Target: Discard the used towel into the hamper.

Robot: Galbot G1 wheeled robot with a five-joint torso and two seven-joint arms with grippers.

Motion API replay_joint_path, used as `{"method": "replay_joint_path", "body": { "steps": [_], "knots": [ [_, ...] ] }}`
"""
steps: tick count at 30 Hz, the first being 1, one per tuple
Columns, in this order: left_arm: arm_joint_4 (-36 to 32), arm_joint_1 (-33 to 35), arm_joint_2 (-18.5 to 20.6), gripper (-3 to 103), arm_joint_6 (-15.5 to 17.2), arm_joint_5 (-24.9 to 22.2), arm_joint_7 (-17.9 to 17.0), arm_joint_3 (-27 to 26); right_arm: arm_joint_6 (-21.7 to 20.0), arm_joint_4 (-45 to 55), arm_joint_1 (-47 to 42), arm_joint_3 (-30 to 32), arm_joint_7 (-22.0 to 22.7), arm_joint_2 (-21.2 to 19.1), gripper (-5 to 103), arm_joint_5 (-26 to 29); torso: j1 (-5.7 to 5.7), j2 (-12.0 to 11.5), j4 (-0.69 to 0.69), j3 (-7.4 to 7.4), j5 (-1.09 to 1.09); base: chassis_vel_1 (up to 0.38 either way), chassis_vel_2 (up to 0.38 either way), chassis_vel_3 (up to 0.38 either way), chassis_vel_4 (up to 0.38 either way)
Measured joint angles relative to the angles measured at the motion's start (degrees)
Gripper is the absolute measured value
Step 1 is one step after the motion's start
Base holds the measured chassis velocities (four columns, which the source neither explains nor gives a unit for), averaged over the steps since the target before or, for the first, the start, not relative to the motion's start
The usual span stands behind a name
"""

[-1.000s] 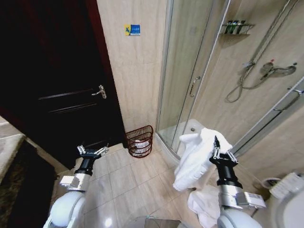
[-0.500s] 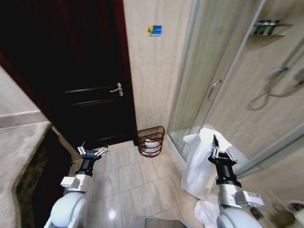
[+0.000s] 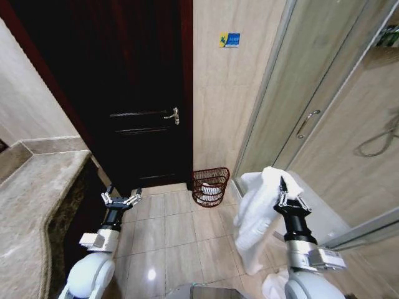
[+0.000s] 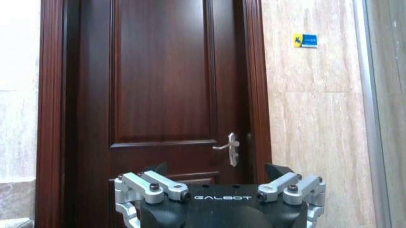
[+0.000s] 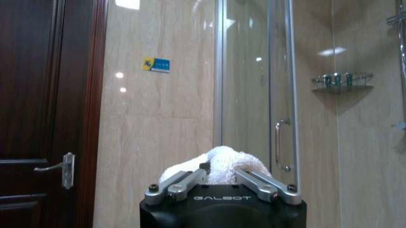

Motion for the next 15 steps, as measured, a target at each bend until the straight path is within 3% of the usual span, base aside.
{"method": "replay_joint_path", "body": {
  "steps": [15],
  "knots": [
    [0.6, -0.2, 0.1, 100, -0.1, 0.0, 0.3, -0.2, 0.1, 0.0, 0.3, -0.8, -1.8, 0.5, 3, -0.9, 0.00, 0.0, 0.01, 0.00, 0.00, -0.023, 0.022, 0.024, -0.019]
  ]
}}
